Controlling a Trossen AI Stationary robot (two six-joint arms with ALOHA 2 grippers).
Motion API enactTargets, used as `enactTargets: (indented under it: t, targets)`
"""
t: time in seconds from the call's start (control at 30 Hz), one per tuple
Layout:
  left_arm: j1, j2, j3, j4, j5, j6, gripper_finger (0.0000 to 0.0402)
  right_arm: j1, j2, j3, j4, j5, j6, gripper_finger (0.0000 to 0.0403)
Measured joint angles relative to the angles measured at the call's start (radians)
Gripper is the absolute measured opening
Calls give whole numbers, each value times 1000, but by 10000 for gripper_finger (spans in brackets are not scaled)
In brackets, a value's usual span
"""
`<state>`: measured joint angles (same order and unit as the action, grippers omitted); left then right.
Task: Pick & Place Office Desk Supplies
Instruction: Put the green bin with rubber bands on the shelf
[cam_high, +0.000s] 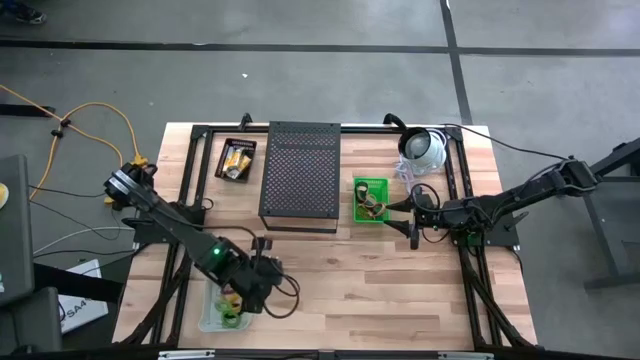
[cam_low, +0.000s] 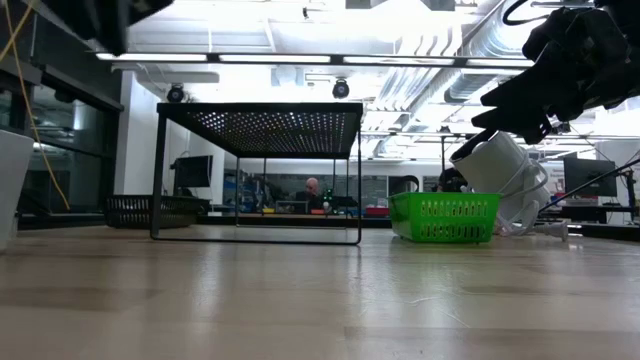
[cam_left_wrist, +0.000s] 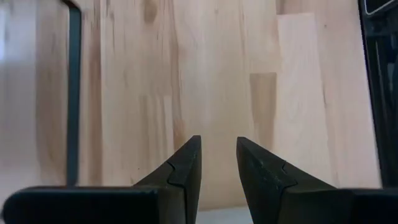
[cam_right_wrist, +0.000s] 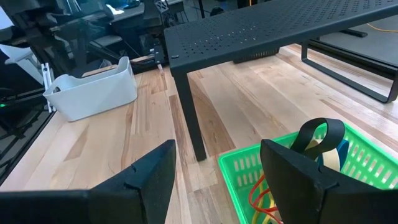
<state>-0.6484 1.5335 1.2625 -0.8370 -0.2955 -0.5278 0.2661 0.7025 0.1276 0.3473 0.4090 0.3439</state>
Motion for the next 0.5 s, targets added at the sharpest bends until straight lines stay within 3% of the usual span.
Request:
enactTargets:
  t: [0.23,0.5]
  targets:
    - [11,-104,0,42,-66,168,96,0,0,0,0,0,0,223]
    - [26,-280,0,0,-156,204,96,0,0,0,0,0,0,223]
